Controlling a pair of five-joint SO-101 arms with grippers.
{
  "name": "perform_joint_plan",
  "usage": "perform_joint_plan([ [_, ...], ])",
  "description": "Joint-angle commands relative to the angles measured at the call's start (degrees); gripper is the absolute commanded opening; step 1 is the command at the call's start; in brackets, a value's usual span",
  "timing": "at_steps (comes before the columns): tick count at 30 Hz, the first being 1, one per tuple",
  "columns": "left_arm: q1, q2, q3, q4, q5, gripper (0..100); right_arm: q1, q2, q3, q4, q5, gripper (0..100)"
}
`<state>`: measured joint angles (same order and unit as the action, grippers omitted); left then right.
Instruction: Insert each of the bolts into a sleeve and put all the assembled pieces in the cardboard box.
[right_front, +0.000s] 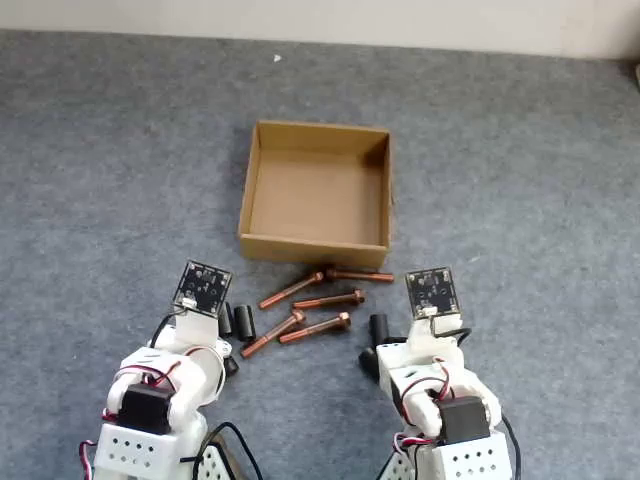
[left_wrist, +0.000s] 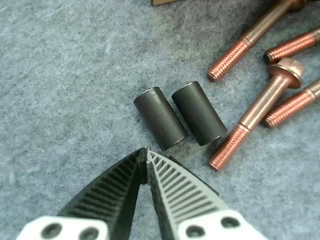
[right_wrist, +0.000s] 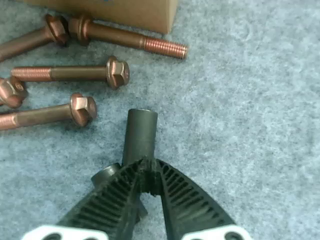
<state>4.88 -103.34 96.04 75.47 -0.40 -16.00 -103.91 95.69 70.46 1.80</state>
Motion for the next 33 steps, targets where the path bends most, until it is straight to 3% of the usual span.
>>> perform_joint_plan([
  [1, -0.48, -0.40, 1.19, 0.18, -0.70, 1, 0.48, -0.31, 6.99, 0.40, 0.62, 0.5],
  [24, -0.48, -0.57, -1.01, 0.09, -0.79, 1, -2.33, -0.31, 7.16, 0.66, 0.62, 0.5],
  [33, -6.20, -0.57, -9.89, 0.00, -0.88, 1, 9.36, -0.22, -2.24, -7.43, 0.79, 1.1],
])
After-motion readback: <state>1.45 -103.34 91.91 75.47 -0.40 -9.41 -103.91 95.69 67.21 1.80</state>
